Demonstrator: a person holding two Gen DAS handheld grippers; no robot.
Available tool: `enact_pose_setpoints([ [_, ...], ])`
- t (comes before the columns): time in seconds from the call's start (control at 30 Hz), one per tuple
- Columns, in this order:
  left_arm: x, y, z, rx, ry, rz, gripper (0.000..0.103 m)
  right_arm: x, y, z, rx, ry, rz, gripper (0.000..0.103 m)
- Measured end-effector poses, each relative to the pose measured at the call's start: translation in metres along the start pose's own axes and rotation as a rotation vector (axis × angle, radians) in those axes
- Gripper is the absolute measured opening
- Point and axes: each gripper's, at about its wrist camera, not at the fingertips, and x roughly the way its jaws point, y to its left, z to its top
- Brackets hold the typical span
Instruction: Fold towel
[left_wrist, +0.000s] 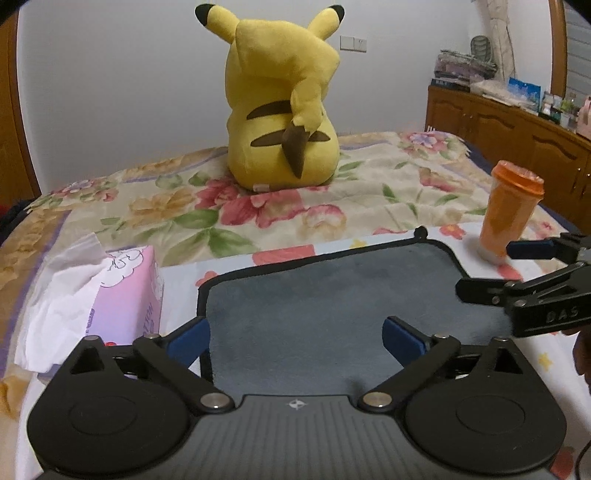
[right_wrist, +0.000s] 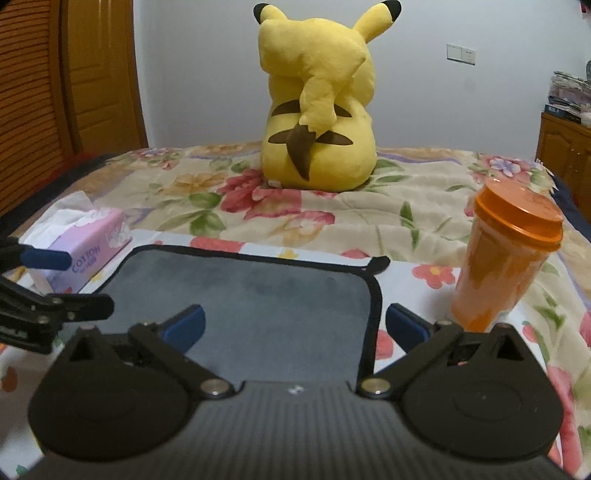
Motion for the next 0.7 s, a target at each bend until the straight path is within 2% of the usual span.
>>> enact_pose_setpoints([
  [0.33, -0.031, -0.005, 0.007, 0.017, -0.013, 0.037, 0.103, -0.02, 0.007, 0.006, -0.018, -0.02, -0.043, 0.103],
  [0.7, -0.077, -0.005, 0.014, 0.008, -0.02, 0.069, 0.103, -0.064, 0.008, 0.025, -0.005, -0.078, -0.068, 0.103],
])
